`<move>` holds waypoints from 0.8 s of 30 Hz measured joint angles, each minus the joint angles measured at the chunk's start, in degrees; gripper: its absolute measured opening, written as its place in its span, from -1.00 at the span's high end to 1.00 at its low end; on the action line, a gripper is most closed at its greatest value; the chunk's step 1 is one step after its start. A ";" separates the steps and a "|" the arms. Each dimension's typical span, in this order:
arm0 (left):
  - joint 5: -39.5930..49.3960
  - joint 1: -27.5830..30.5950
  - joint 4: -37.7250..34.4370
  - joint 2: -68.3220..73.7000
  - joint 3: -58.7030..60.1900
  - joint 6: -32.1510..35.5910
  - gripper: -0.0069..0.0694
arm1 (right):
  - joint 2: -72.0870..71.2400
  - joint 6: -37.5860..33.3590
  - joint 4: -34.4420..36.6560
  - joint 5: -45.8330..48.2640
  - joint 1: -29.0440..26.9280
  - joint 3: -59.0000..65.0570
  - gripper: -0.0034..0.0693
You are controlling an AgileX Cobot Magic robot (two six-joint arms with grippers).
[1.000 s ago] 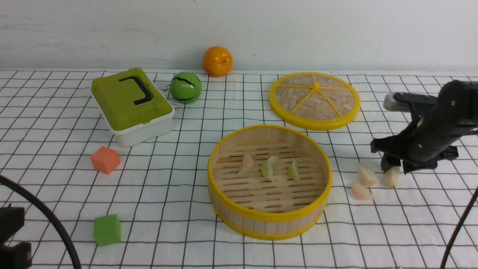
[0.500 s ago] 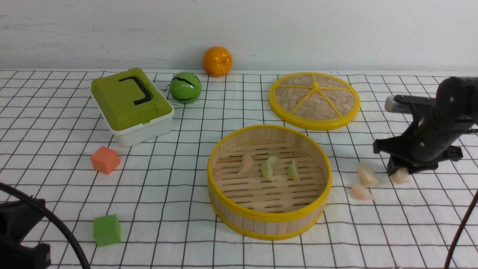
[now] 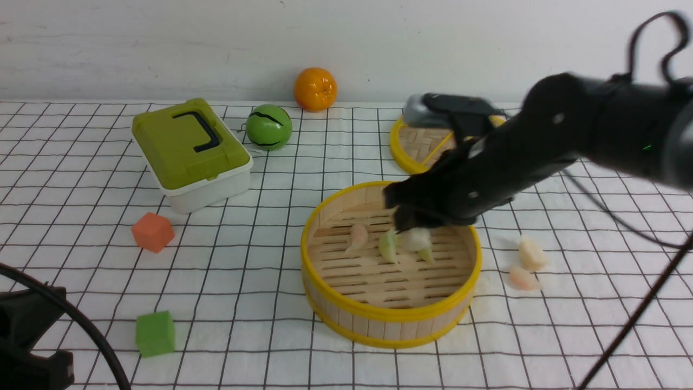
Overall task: Put the dumplings into the steamer on the table with the white tablecloth.
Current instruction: 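Place the dumpling in the bamboo steamer basket with the right gripper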
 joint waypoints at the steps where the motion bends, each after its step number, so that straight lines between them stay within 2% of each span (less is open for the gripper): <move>1: 0.00 0.00 0.00 0.00 0.00 0.00 0.85 | 1.50 0.06 0.71 -2.19 1.53 0.00 0.20; 5: -0.02 0.00 -0.33 0.00 0.00 0.00 0.85 | 6.30 0.25 2.38 -7.65 4.77 0.00 0.20; 14: -0.02 0.00 -1.51 0.00 0.00 -0.04 0.85 | 8.71 0.25 0.69 -10.27 5.19 0.00 0.17; 21: 0.24 0.00 -2.39 0.00 0.00 -0.04 0.85 | 8.66 0.41 -1.87 -10.76 5.24 0.00 -0.15; 24: 0.24 0.00 -2.43 0.00 0.00 -0.04 0.85 | 8.60 0.41 -2.00 -11.19 5.24 0.00 -0.22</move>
